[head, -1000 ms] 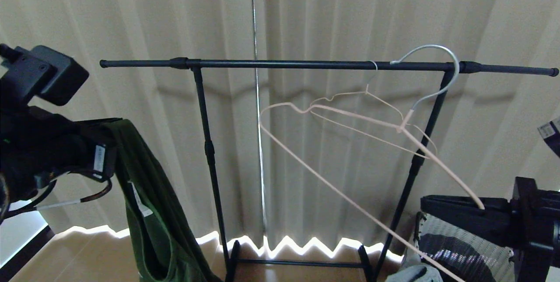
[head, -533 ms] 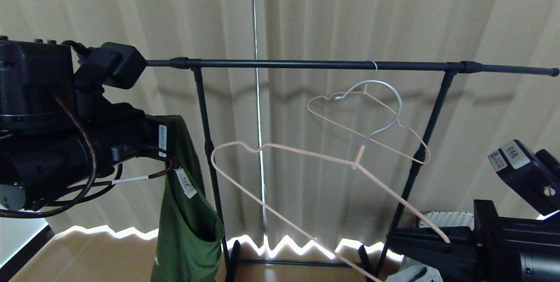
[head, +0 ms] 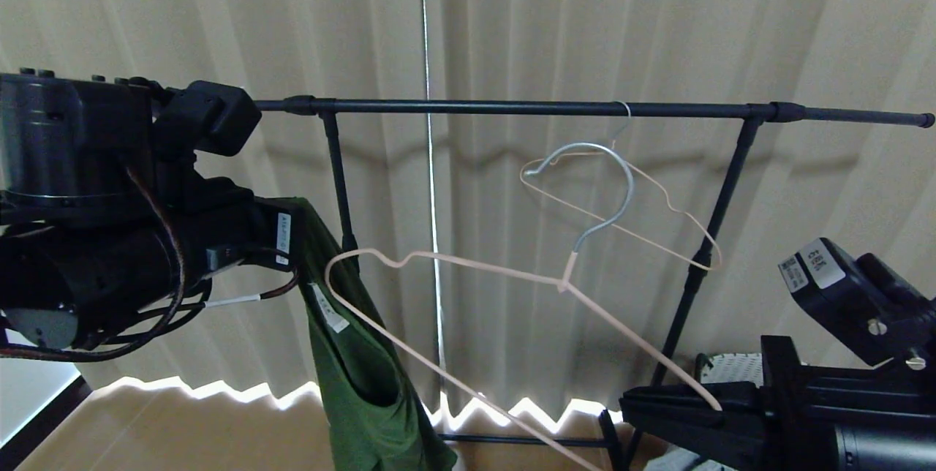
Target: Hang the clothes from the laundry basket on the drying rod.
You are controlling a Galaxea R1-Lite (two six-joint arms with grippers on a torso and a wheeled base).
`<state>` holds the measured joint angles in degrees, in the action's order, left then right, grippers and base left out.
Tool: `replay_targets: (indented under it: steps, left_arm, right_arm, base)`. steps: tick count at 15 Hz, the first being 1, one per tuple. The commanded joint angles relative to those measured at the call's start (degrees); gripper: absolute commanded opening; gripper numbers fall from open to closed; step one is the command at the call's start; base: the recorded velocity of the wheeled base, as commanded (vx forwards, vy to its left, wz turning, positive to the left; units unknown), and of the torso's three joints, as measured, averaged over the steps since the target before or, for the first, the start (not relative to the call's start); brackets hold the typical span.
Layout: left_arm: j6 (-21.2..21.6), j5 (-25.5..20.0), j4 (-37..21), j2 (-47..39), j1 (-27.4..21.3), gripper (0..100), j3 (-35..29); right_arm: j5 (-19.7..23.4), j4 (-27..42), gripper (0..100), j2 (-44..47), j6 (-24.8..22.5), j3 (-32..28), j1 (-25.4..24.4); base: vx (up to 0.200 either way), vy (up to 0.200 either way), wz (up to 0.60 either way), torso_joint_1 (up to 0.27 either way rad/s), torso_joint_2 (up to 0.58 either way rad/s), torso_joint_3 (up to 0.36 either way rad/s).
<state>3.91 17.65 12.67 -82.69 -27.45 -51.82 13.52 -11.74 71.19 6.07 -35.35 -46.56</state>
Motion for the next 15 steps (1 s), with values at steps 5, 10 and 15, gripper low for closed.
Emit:
replay_targets:
  steps: [5, 10, 15]
  left_arm:
    - [0.0, 0.7, 0.2, -0.2, -0.7, 0, -0.8]
    - [0.4, 5.2, -0.2, -1.5, 0.2, 0, -0.8]
    - [0.5, 5.2, 0.2, -2.7, 0.2, 0, -1.3]
  right_arm:
    - [0.0, -1.5, 0, 2.6, 1.0, -1.6, -2.0]
    - [0.0, -1.5, 0, 1.8, 1.2, -1.3, -3.2]
    - [-0.1, -1.5, 0, 2.8, 1.1, -1.9, -3.3]
  base:
    - [0.0, 0.0, 0.0, 0.0, 0.0, 0.0]
    - [0.0, 0.0, 0.0, 0.0, 0.0, 0.0]
    - [0.0, 0.0, 0.0, 0.0, 0.0, 0.0]
